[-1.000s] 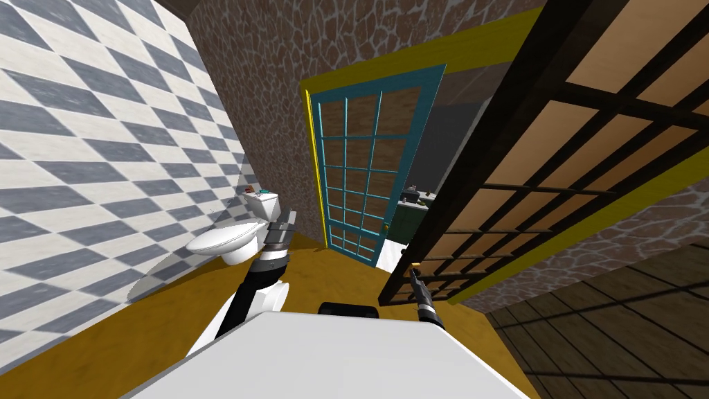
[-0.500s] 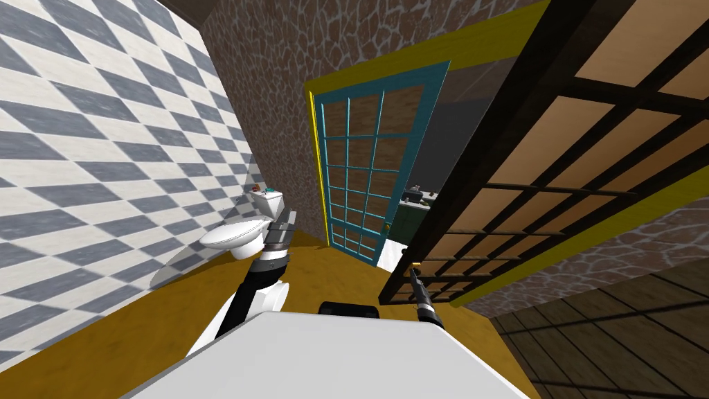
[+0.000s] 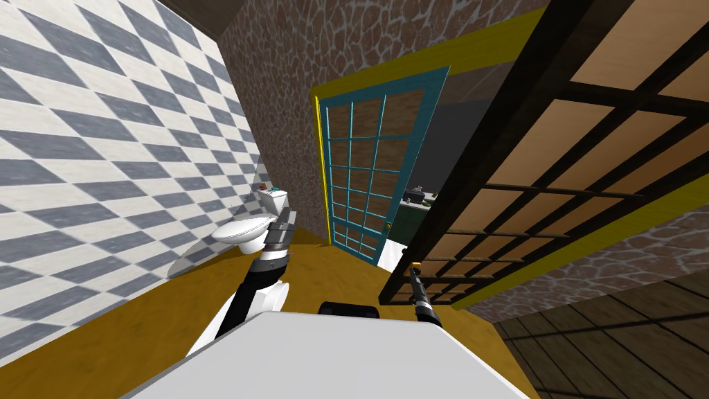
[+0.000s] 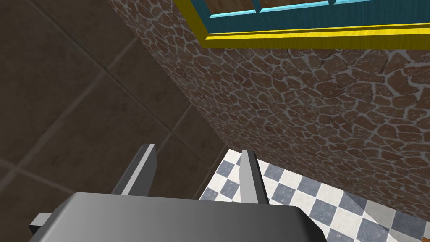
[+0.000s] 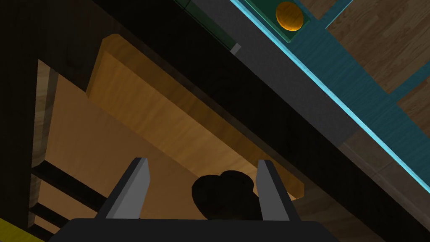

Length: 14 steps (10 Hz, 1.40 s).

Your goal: Pull the door open

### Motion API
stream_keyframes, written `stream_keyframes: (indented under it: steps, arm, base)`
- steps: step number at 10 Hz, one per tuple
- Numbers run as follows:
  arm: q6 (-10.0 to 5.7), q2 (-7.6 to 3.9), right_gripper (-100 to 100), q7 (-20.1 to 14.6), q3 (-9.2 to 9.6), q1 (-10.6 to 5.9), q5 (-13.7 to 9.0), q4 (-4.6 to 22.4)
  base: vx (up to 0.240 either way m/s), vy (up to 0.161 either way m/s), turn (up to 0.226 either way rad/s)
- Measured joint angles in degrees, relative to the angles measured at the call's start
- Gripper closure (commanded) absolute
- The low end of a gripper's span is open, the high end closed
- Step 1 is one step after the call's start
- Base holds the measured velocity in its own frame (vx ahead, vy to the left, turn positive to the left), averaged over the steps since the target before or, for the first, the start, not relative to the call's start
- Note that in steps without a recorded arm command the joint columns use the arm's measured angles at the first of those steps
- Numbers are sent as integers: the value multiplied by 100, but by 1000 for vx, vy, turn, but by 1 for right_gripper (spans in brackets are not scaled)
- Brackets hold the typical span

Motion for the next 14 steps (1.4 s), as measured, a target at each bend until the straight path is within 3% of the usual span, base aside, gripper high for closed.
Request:
stream_keyframes:
  steps: [1, 3, 4, 5, 7, 9, 10, 11, 12, 13, 14]
  arm:
    - [115, 21, 100, -157, 62, 130, -32, -270]
    - [-143, -60, 100, -379, 90, -197, -125, 307]
    - [18, -8, 100, -477, 140, -3, -131, -107]
    - [-31, -38, 100, -521, 148, -90, -142, 68]
    - [60, -21, 100, -707, 211, -20, -207, -150]
    - [-121, -50, 100, -733, 206, -174, -225, 184]
    - [-28, -45, 100, -864, 264, -28, -255, -92]
    - [34, -49, 100, -970, 301, 19, -274, -185]
    - [55, -43, 100, -1001, 312, 36, -281, -224]
    - [-32, -82, 100, -1019, 308, -89, -289, 10]
    - [-25, -80, 100, -1020, 304, -92, -291, -9]
  base:
    - [-40, -17, 22]
    - [-43, -28, 62]
    - [0, -3, -11]
    - [-27, -6, 68]
    - [-28, -17, 24]
    - [-17, -10, 36]
    - [-22, -20, 36]
    - [-7, -4, 9]
    - [-2, 0, -11]
    - [-7, 3, 3]
    - [0, 0, 0]
